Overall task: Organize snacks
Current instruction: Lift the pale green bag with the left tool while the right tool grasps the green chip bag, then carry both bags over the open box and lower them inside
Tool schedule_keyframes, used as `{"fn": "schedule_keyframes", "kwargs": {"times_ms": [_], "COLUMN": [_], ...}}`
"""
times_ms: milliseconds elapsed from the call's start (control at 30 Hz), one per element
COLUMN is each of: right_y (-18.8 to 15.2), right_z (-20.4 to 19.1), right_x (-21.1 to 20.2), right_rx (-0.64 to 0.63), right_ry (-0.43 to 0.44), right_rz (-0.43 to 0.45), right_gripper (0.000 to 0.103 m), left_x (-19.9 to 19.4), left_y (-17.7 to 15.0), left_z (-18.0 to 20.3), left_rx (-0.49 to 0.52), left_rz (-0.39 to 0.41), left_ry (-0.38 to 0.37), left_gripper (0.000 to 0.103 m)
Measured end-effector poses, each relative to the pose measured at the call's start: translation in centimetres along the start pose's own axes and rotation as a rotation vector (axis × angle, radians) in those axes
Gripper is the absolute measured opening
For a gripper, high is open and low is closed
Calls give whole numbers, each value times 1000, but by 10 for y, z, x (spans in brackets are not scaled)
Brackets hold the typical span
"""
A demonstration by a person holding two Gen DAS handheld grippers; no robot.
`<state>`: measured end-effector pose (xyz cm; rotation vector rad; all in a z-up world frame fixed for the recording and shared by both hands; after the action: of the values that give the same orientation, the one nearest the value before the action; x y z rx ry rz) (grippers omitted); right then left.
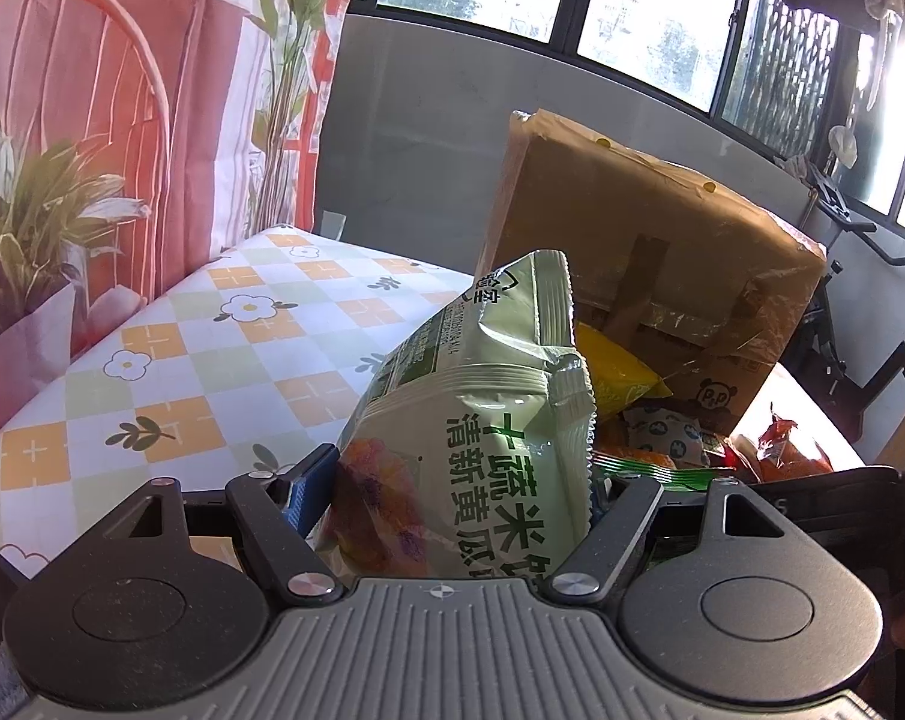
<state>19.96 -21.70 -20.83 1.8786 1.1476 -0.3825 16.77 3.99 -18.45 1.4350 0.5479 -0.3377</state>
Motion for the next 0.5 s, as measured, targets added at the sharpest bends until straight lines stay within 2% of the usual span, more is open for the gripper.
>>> {"fn": "schedule_keyframes", "kwargs": {"times_ms": [67,233,400,500], "right_y": [1,12,40,58], "right_z": [1,9,9,14], "right_x": [-16,-55,-88,-103], "right_rx": [-12,-44,-142,-193], "right_ry": [48,100,118,110], "right_rz": [61,182,304,371], "right_gripper": [72,72,72,72], "left_x": [0,-4,-11,-12], "left_y": [0,13,43,62], "left_z": [0,1,10,19], "left_rx": [-3,7,45,53], "left_rz": [-1,15,80,93], "left_ry": [2,0,-5,-28], "left_gripper": [78,78,78,78]}}
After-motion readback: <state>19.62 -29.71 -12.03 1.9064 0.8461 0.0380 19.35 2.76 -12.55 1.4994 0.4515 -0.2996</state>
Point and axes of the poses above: each gripper's, at about its wrist camera, not at the fingertips, and x roughly the way its jaws point, z to its right, y to its top, the point moved 7 cm from there along x, roughly the way its jaws point, and after that the axes turned 15 degrees about y, right-handed, at the moved point
